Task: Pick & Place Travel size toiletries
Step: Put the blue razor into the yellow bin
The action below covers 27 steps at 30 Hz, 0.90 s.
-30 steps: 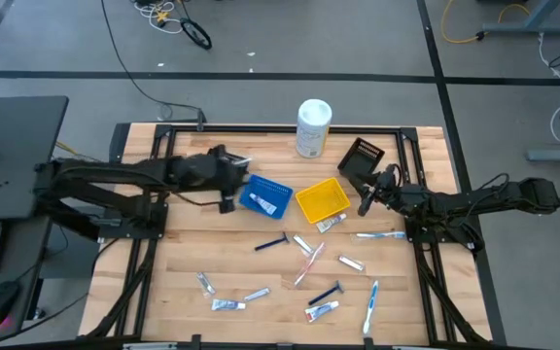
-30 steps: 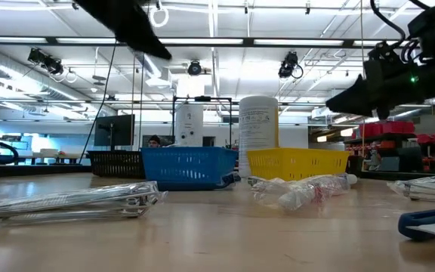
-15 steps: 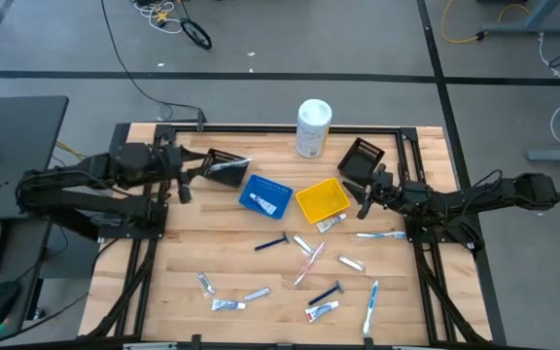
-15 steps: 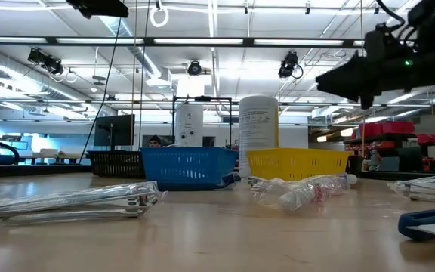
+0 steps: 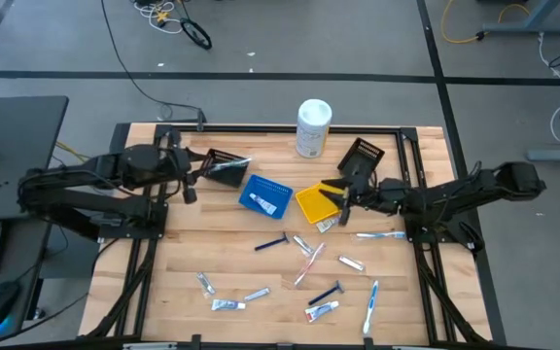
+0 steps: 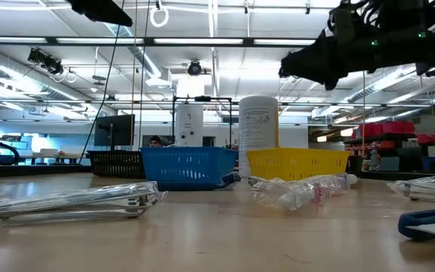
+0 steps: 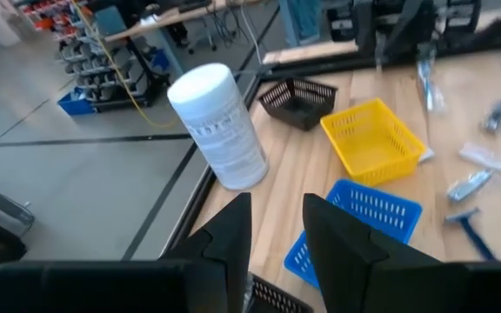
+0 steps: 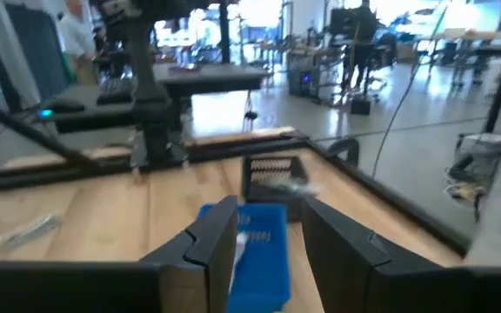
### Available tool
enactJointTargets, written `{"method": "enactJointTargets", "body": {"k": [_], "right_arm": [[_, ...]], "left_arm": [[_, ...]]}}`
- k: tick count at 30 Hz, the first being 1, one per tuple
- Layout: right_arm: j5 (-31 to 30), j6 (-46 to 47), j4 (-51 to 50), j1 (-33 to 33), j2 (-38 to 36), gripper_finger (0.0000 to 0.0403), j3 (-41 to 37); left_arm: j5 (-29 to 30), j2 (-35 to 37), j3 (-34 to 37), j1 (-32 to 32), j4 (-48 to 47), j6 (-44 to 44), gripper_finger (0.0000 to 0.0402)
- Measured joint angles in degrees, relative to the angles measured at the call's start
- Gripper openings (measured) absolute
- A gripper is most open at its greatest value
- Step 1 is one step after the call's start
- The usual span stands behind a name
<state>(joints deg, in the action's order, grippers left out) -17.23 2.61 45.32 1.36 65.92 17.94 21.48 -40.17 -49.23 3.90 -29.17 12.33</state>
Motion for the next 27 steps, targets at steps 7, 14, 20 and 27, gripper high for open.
{"method": "enactJointTargets", "body": {"k": [7, 14, 20, 27], "right_arm": [[6.45, 1.95, 5.59, 3.51, 10.42, 0.014, 4.64], [16.31, 0.42, -5.71, 2.76, 21.22, 0.0166, 17.84], [20.89, -2.64, -22.11, 2.52, 28.37, 0.0218, 30.18], [27.73, -2.18, -31.39, 2.75, 37.62, 0.0231, 39.59]], "left_arm": [[-0.07, -4.95, 0.0, 0.0, 0.02, 0.73, 0.0114], [-0.09, -9.39, 0.0, 0.0, 0.02, 0.57, 0.0114], [-0.09, -10.35, 0.0, 0.0, -0.18, 2.14, 0.0114], [-0.09, -10.3, 0.0, 0.0, 0.23, 3.07, 0.0114]]}}
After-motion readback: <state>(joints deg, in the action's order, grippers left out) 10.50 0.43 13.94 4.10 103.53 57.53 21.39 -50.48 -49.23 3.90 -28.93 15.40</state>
